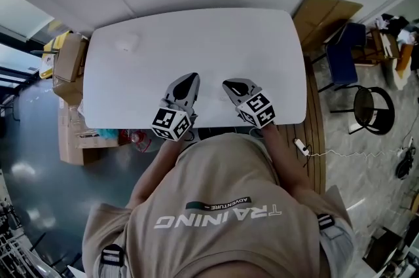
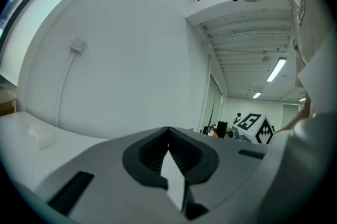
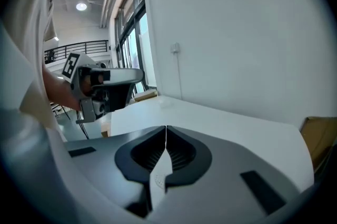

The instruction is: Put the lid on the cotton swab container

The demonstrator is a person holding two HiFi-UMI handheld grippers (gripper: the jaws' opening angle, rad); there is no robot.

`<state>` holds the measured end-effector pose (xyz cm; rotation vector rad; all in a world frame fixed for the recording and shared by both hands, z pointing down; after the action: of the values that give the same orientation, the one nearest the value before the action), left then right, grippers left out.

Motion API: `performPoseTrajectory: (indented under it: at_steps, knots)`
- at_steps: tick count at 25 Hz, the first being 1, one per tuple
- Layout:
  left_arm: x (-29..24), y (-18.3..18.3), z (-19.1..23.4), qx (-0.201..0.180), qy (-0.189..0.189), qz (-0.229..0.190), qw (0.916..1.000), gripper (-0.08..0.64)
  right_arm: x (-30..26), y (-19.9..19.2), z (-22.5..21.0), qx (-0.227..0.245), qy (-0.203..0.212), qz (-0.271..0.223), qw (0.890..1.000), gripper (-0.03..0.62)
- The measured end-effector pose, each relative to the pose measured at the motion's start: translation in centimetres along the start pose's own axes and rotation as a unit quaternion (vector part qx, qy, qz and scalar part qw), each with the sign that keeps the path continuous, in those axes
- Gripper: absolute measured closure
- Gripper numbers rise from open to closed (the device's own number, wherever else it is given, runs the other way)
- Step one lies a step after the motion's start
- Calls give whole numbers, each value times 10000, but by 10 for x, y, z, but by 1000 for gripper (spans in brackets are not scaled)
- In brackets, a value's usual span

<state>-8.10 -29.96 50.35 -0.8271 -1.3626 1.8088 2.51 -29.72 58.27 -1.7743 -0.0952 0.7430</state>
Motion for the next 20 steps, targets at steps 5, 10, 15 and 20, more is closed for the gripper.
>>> performPoseTrajectory:
  at_steps: [5, 10, 15, 20]
  knots:
    - [9, -8, 4, 215, 8, 40, 9998, 548, -18, -32, -5, -225, 44, 665, 9975, 572]
    - [11, -14, 4, 274, -81, 140, 9995, 548, -29, -56, -13, -446, -40, 1015, 9938, 572]
    - [10, -5, -1, 223, -198, 63, 9995, 548, -32, -64, -16, -698, -46, 1094, 9915, 572]
    - [20, -6, 3, 234, -140, 40, 9996, 548, -38, -75, -5, -447, 16, 1435, 9886, 573]
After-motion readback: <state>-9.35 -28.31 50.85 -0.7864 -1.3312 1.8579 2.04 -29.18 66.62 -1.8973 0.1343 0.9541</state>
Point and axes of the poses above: the fingertips, and each gripper's own axes: x backward along the fingers, z to its left, y out of its top, the point moved 2 cm from there along x, backward along the fingers, and after that the axes turned 3 degrees about y, right-handed, at the moved point
